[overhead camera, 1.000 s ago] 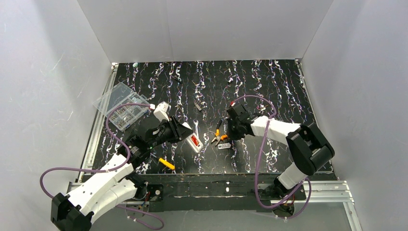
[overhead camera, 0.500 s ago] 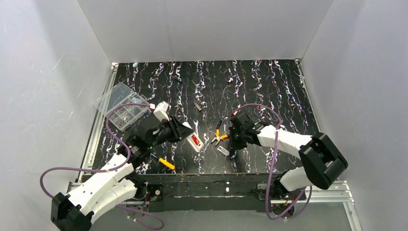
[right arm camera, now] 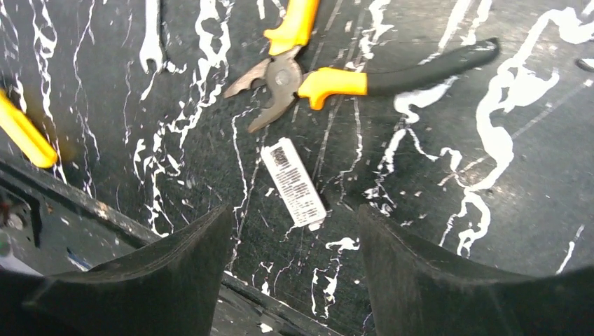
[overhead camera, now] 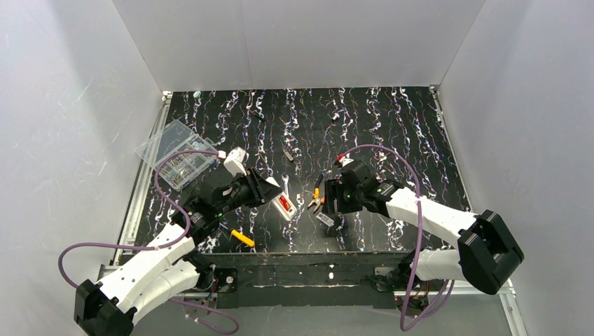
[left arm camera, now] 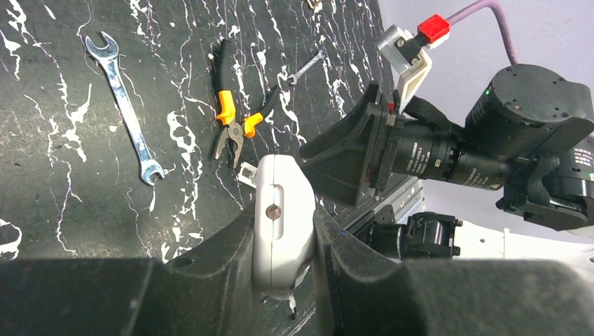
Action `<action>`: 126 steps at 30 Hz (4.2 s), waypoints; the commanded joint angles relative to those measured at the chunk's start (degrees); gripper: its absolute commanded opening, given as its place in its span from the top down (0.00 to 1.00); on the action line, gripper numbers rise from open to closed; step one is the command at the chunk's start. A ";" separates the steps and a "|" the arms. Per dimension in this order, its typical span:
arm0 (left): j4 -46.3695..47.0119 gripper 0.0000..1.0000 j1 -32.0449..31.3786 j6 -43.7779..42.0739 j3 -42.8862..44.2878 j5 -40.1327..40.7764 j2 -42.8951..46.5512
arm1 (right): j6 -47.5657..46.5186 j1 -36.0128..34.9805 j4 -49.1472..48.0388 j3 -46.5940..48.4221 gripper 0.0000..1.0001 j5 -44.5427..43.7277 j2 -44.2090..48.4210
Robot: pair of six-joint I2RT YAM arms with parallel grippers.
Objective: Load the batteries into the remote control
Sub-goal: Adjust the battery cover at the center of the board, then pick up the battery cover at the center of the board, then load the battery cover into the remote control.
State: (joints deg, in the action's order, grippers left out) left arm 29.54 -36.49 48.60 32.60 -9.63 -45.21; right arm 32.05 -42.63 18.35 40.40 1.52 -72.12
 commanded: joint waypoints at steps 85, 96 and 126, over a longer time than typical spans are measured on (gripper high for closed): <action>31.16 1.00 -0.14 16.80 4.68 -8.86 -13.34 | -25.36 -16.62 38.03 45.40 0.74 -6.12 -1.94; 34.86 1.00 -0.79 18.73 5.53 -12.96 -15.99 | -26.60 -16.34 37.58 49.78 0.75 -7.64 -4.26; 34.82 1.00 -0.97 18.30 5.62 -13.27 -16.14 | -26.86 -15.81 37.15 51.79 0.76 -4.58 -7.92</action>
State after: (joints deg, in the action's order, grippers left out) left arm 59.70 -37.17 67.11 35.53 -20.99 -62.46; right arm 5.78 -58.61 56.88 89.54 -4.25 -79.72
